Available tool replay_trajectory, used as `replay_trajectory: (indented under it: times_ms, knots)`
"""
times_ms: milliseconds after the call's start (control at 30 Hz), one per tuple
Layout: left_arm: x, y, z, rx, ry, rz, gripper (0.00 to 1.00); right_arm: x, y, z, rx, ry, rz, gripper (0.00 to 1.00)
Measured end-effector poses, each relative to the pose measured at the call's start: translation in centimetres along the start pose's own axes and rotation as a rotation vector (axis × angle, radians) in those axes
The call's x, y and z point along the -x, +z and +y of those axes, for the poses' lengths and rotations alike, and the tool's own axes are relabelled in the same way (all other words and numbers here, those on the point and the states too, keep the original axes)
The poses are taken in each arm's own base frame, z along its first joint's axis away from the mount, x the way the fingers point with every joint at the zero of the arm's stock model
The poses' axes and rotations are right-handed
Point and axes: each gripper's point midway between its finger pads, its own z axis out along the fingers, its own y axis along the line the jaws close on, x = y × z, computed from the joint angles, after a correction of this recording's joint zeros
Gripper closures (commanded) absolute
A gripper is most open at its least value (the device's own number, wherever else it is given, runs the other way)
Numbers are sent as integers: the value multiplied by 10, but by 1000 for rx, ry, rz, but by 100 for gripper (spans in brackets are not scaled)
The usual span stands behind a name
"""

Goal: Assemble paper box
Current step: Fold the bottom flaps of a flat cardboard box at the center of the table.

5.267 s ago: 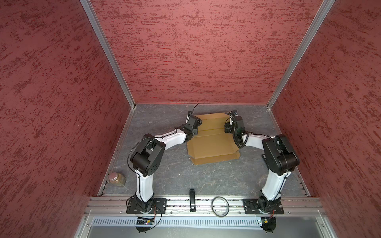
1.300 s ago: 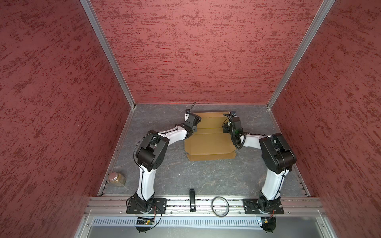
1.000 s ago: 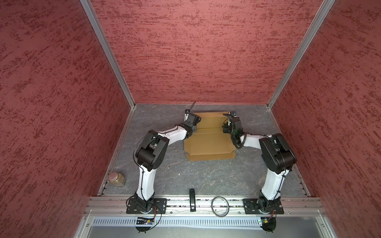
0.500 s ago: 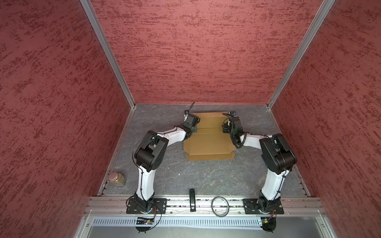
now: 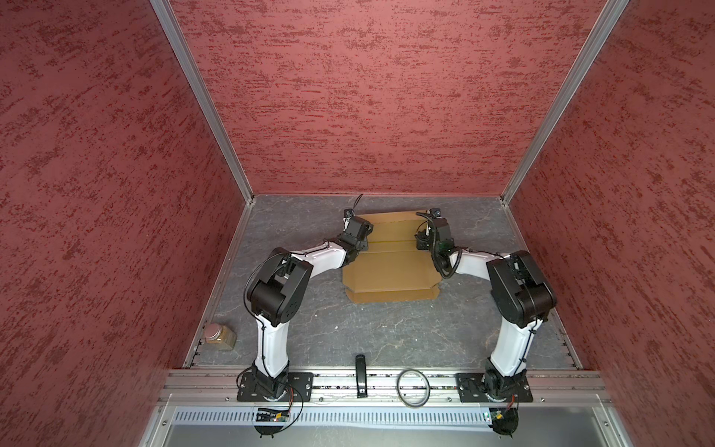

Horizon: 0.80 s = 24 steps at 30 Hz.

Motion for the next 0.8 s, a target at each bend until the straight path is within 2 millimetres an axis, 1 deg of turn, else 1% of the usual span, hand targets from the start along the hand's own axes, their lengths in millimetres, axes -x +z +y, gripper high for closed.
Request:
replay_trajectory:
  times_ms: [67,133,267,567,800]
  knots:
    - [-1,-3,1,-3,-3,5,41,0,0,1,5,-1,2,100]
    - [-2,-5,3,-3,-6,11,39,0,0,3,10,-2,5,100]
    - [-2,-9,4,-4,-7,21,32,-1,0,5,16,-5,9,100]
    - [0,-8,11,5,-21,25,11,-2,-1,7,25,-12,11,100]
    - [1,-9,22,22,-33,27,2,-2,-1,11,44,-32,15,100]
